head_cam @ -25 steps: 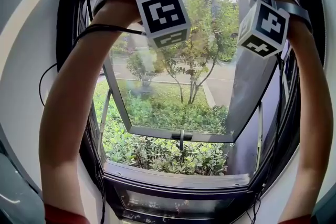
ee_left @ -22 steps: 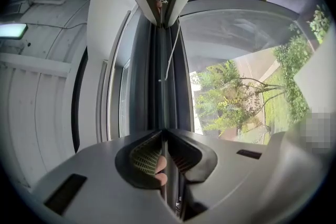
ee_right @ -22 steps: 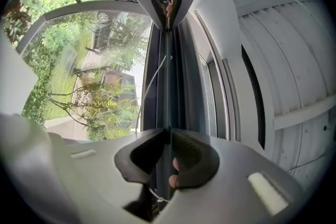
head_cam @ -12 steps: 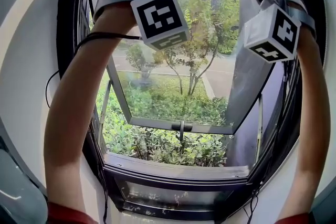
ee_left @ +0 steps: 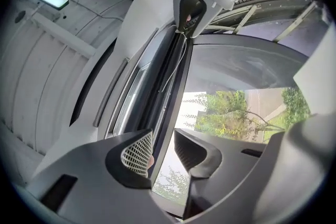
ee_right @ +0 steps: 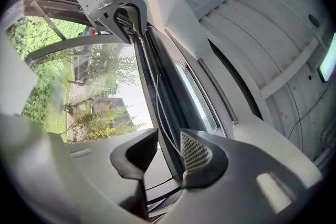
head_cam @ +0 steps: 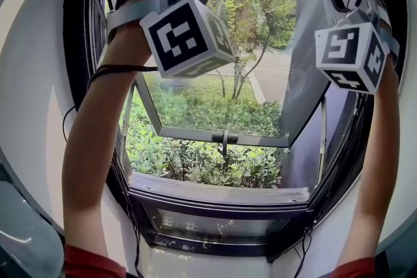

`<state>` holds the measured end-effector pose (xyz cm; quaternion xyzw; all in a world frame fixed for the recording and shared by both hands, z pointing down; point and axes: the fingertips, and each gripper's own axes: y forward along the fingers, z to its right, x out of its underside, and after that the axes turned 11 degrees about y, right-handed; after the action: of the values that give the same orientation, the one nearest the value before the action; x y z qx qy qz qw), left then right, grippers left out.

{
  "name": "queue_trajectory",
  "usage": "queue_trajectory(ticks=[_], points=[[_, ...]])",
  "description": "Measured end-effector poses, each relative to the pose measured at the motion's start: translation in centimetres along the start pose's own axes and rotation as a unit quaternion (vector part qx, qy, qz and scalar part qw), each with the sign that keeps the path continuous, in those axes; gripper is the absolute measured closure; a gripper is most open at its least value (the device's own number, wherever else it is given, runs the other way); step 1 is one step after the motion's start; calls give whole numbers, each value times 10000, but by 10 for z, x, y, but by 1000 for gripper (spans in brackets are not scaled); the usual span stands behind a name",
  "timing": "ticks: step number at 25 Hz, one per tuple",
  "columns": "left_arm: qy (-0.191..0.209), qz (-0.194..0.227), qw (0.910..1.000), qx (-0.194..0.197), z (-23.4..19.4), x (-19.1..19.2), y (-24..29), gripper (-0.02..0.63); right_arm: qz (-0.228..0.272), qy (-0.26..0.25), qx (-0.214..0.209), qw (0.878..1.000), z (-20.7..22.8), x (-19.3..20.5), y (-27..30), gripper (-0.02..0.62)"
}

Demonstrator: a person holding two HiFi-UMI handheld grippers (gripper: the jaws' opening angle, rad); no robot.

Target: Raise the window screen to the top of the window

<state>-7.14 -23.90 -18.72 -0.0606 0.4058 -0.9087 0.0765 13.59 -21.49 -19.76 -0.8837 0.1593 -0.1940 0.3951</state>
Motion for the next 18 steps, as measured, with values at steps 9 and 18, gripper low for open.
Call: queue_trajectory(ticks=[9,18], points=[[-1175,257,9923,296,40,-1,-49,495,182,805,25,9966,-19,9,-57,468],[-2273,374,9713,597,92,-1,-104,495,26,1466,-227,9889,-55,21,-113,468]])
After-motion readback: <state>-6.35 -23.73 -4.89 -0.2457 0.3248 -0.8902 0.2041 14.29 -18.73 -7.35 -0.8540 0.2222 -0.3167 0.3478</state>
